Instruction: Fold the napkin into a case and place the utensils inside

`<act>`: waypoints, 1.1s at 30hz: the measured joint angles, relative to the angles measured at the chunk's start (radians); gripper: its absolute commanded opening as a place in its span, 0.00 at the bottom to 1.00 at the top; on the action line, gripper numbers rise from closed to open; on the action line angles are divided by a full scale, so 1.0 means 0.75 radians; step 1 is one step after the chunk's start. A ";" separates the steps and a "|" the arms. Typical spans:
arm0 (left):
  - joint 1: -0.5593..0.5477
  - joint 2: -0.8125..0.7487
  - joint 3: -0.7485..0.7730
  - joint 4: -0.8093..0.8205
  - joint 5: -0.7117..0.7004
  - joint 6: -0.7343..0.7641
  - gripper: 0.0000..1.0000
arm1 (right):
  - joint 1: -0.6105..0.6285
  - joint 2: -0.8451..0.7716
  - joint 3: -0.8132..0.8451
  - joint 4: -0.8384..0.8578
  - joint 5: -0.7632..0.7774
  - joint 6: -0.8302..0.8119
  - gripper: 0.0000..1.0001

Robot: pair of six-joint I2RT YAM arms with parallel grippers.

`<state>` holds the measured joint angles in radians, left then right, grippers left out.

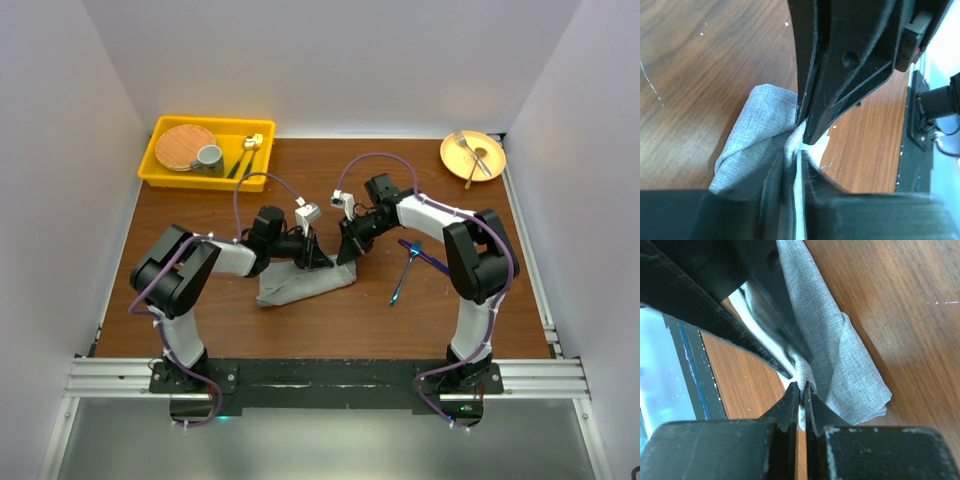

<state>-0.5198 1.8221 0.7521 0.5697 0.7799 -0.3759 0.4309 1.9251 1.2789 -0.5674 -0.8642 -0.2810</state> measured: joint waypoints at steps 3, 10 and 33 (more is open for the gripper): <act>-0.001 0.000 0.000 -0.012 -0.001 -0.009 0.00 | 0.000 0.002 0.003 -0.001 -0.002 0.000 0.17; -0.001 0.000 -0.021 -0.013 -0.019 -0.131 0.00 | 0.000 0.049 0.007 0.006 0.019 0.009 0.27; -0.001 -0.027 -0.151 -0.084 -0.127 -0.418 0.00 | 0.011 0.101 0.042 0.010 0.105 0.058 0.21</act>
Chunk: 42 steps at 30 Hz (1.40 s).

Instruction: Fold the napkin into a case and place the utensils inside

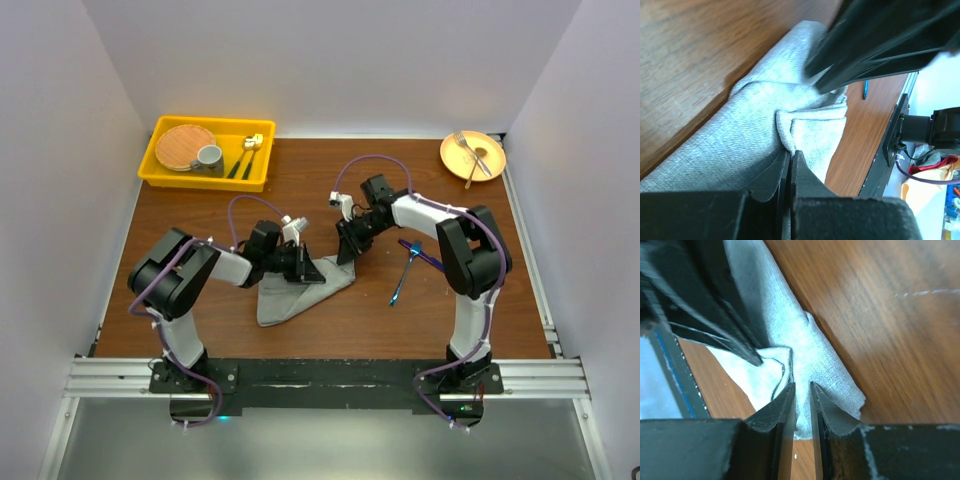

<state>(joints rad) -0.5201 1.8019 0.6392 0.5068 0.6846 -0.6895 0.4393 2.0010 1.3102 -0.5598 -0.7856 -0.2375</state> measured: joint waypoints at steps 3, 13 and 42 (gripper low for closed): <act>0.001 0.008 0.001 0.000 0.002 -0.009 0.00 | 0.019 -0.086 -0.014 0.030 0.052 0.014 0.21; 0.004 0.042 0.030 -0.001 0.038 -0.010 0.00 | 0.157 -0.224 -0.040 0.123 0.338 -0.007 0.27; 0.004 0.101 0.089 0.001 0.080 -0.011 0.00 | 0.254 -0.198 -0.125 0.130 0.688 -0.138 0.18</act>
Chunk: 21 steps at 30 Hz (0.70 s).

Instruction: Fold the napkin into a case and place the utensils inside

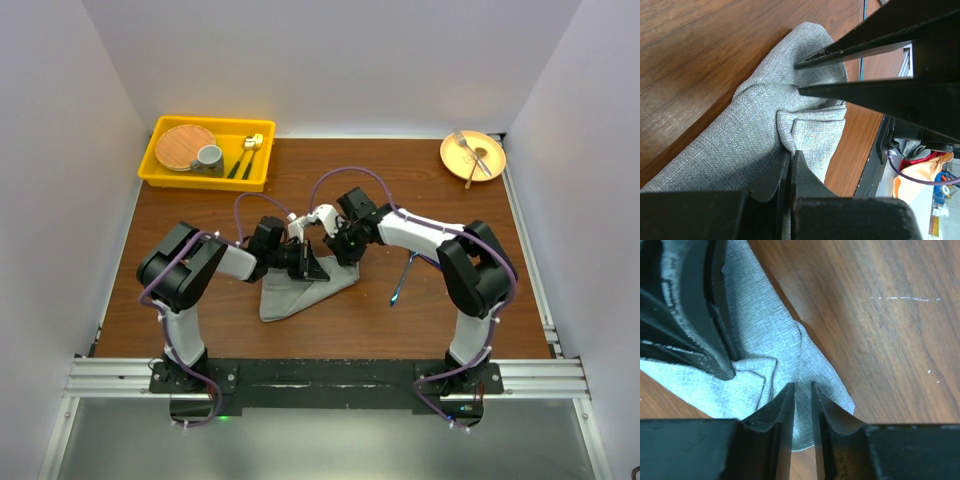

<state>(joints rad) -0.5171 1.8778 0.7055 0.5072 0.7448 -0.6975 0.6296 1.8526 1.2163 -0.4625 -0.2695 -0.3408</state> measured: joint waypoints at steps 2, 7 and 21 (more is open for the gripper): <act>0.000 0.000 0.000 0.000 0.000 0.000 0.00 | 0.001 0.009 0.000 0.009 0.011 -0.002 0.06; 0.000 0.002 0.001 0.001 0.004 0.000 0.00 | 0.001 0.021 0.001 0.015 0.030 -0.005 0.00; 0.004 -0.011 0.002 -0.013 0.003 0.020 0.00 | 0.001 0.006 0.059 -0.029 0.013 0.007 0.00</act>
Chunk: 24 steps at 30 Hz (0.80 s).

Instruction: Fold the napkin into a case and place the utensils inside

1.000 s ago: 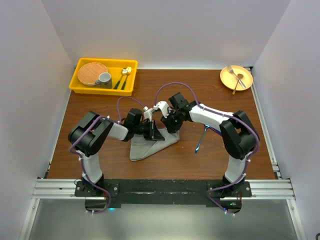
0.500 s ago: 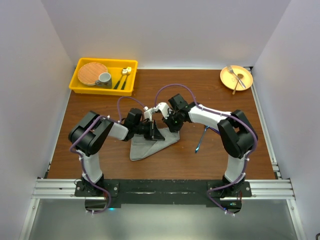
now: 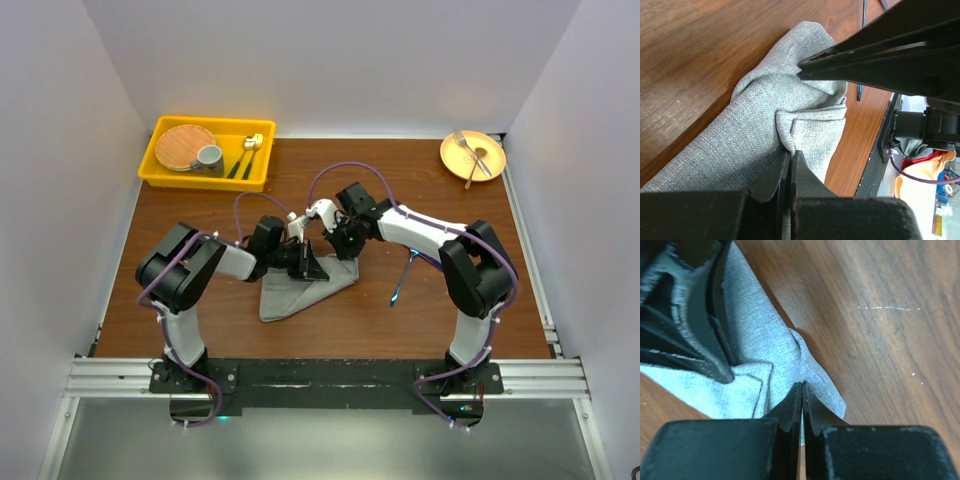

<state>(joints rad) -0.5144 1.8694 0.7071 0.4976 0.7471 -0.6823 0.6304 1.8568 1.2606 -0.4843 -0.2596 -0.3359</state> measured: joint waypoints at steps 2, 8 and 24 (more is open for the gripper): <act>0.001 -0.010 0.000 -0.014 -0.003 0.015 0.00 | 0.000 -0.010 0.005 -0.007 -0.007 0.003 0.00; 0.002 -0.049 0.011 -0.016 0.003 0.024 0.00 | 0.000 -0.014 0.007 -0.025 -0.038 0.002 0.00; 0.011 0.048 0.167 -0.084 0.031 0.054 0.00 | -0.004 -0.077 0.007 -0.024 -0.067 0.002 0.00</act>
<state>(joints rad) -0.5060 1.9057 0.8322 0.4347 0.7700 -0.6418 0.6277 1.7992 1.2659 -0.5026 -0.3096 -0.3344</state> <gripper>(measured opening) 0.031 0.008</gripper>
